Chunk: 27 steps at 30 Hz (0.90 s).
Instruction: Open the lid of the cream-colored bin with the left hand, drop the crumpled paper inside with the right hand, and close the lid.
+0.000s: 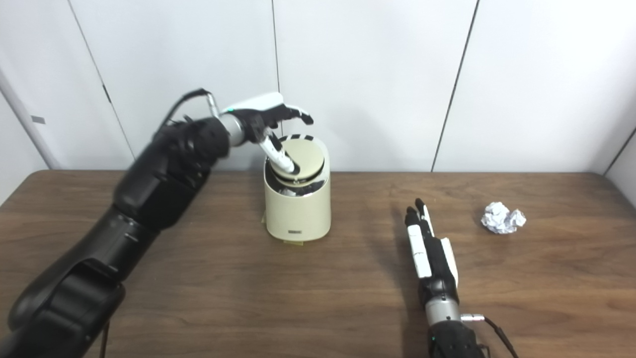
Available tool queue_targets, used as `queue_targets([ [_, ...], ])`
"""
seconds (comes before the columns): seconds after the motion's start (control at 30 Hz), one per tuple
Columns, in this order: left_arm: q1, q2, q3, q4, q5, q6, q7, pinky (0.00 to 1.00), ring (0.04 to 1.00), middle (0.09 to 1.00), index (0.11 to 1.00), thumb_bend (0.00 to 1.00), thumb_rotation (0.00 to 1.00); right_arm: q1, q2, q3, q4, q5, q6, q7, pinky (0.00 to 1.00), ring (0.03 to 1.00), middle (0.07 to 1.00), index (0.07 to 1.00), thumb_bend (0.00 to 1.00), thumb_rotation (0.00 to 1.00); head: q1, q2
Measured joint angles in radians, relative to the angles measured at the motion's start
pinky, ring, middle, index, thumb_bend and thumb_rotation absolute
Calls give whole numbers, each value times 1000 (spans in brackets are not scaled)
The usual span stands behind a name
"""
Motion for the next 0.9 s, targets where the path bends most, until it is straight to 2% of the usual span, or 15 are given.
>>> queue_targets([
  [0.1,16,2,145,-74,-115,18,-9,881,895,890,882,642,327,-2,0,-1,1,0,0,1,976,957,967,1000,555,1000,-3,-2],
  [0.13,29,1,187,-100,-135,20,0,875,892,888,870,569,434,-2,-1,-1,2,1,0,1,978,958,966,1000,561,1000,0,-3],
  [0.17,44,-2,226,-124,-156,21,14,869,890,888,867,542,487,-3,-1,-3,4,3,0,2,979,959,966,1000,565,1000,0,-3],
  [0.2,64,-6,250,-149,-173,21,38,861,892,894,874,502,616,-3,-2,-4,6,5,-1,3,979,959,966,1000,568,1000,2,-3],
  [0.3,162,-26,296,-187,-209,23,105,895,918,920,918,414,835,-5,-5,-6,19,10,-18,5,983,959,967,1000,591,1000,3,-5],
  [0.33,196,-33,308,-189,-224,23,126,899,919,920,921,384,836,-4,-7,-6,21,11,-22,6,983,958,966,1000,597,1000,2,-5],
  [0.43,295,-81,390,-207,-289,24,203,921,923,915,906,316,749,-5,-12,-8,24,13,-30,6,979,956,963,1000,602,1000,-2,-6],
  [0.57,410,-117,461,-306,-368,22,299,918,913,901,897,334,778,-6,-15,-10,25,22,-31,10,982,958,965,1000,581,1000,-5,-5],
  [0.7,531,-123,483,-377,-418,10,368,907,911,906,913,349,806,-6,-19,-10,25,26,-30,12,982,956,961,1000,571,1000,-3,-5],
  [0.9,701,-161,504,-412,-487,-12,462,946,924,921,940,354,834,-3,-28,-19,25,33,-30,12,969,940,953,1000,577,1000,2,3],
])
